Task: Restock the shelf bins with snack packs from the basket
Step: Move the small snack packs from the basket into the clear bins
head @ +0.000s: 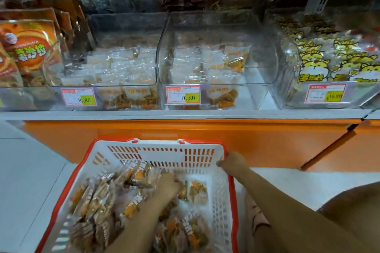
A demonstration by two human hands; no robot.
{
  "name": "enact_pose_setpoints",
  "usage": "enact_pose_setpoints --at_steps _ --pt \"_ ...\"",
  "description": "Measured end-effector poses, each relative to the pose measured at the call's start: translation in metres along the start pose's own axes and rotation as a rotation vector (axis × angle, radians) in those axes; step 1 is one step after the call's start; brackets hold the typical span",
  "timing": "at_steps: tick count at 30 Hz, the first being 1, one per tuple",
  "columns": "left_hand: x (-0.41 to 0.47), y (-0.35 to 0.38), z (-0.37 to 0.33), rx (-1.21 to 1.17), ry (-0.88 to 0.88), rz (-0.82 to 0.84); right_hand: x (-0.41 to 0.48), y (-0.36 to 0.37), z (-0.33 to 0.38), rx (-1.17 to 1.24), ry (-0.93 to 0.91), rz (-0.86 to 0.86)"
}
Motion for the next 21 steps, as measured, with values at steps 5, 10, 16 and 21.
enact_pose_setpoints --at_steps 5,10,16,21 --pt "0.017 0.049 0.036 -0.008 -0.171 0.140 0.024 0.000 -0.009 -0.002 0.100 -0.139" --pt "0.018 0.072 0.032 -0.217 -0.265 0.157 0.030 -0.001 -0.009 0.005 0.102 -0.169" --pt "0.027 0.096 0.015 -0.114 -0.180 0.158 0.034 0.001 -0.007 0.015 0.045 -0.156" --pt "0.029 0.098 0.018 -0.040 -0.176 0.131 0.038 0.002 -0.011 0.007 0.074 -0.160"
Point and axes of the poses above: each hand's wrist, its own x-axis towards the middle knuckle, its own y-axis out of the palm, z = x × y, the point moved 10 cm from there along x, towards the middle knuckle, and after that the axes turned 1 degree about -x, right-handed, at the moved point
